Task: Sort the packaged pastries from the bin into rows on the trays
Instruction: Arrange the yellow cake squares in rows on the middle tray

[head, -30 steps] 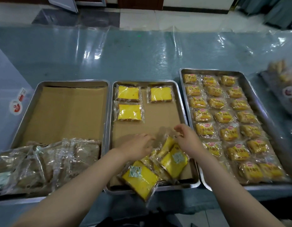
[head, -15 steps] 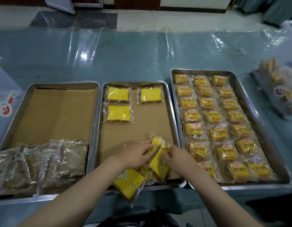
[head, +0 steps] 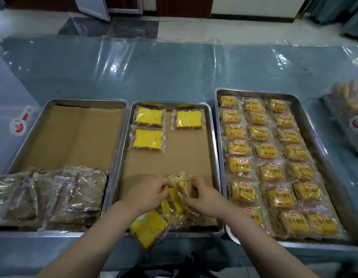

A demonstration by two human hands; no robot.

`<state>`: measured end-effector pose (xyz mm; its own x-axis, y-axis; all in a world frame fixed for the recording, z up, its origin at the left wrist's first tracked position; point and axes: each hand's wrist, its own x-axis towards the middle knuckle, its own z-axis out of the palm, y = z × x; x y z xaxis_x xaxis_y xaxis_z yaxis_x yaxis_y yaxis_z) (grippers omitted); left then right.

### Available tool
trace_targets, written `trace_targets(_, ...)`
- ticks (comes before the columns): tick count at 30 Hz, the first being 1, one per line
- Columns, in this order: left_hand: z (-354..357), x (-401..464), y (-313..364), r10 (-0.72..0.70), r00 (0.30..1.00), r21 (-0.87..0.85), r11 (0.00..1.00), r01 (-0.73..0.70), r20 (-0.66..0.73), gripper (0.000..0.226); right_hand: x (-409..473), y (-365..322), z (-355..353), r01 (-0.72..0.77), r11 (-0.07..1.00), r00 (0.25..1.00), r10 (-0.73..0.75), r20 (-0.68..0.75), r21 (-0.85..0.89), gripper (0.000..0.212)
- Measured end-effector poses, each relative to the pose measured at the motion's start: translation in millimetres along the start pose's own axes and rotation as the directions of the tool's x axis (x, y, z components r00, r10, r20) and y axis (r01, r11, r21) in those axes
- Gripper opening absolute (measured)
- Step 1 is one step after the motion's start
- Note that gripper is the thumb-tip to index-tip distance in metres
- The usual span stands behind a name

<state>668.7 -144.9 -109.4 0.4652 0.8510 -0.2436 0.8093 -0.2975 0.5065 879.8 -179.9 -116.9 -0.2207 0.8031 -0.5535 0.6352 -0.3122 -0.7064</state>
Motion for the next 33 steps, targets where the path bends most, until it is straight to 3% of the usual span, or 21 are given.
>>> trace_targets(4,6,5,-1,0.024,0.992,0.105,0.994,-0.011,-0.121,0.031,14,5,-6,0.043,0.989,0.998,-0.037,-0.042,0.14,0.034)
trace_targets(6,7,8,-1,0.025,0.996,0.095,0.995,-0.017,-0.082,0.04,17,6,-15,0.049,0.973,0.999,-0.045,-0.02,0.224,0.014)
trace_targets(8,10,10,-2,0.03,0.999,0.09,0.996,-0.028,-0.021,0.045,15,3,-26,0.056,0.972,0.998,-0.057,-0.003,0.227,0.01)
trace_targets(11,13,10,-3,0.027,0.999,0.121,0.992,-0.03,0.025,0.042,17,6,-40,0.037,0.997,0.997,-0.032,-0.067,0.073,0.027)
trace_targets(14,13,12,-3,0.015,1.0,0.108,0.994,-0.016,0.01,0.04,21,9,-50,0.033,0.995,0.965,-0.058,-0.257,-0.099,0.03)
trace_targets(19,11,19,-3,-0.006,1.0,0.091,0.996,0.004,0.023,0.036,16,13,-54,0.095,0.916,0.812,-0.298,-0.502,-0.39,0.032)
trace_targets(21,11,22,-3,-0.016,1.0,0.088,0.996,0.014,0.022,0.034,10,14,-48,0.12,0.849,0.792,-0.394,-0.466,-0.515,0.031)
trace_targets(26,12,28,-6,-0.04,0.998,0.02,0.999,0.039,0.038,0.035,4,17,-16,0.09,0.707,0.916,-0.335,-0.22,-0.702,0.04)
trace_targets(33,13,31,-12,-0.061,0.996,-0.047,0.997,0.064,0.058,0.042,35,21,-12,0.074,0.652,0.94,-0.299,-0.165,-0.755,0.047)
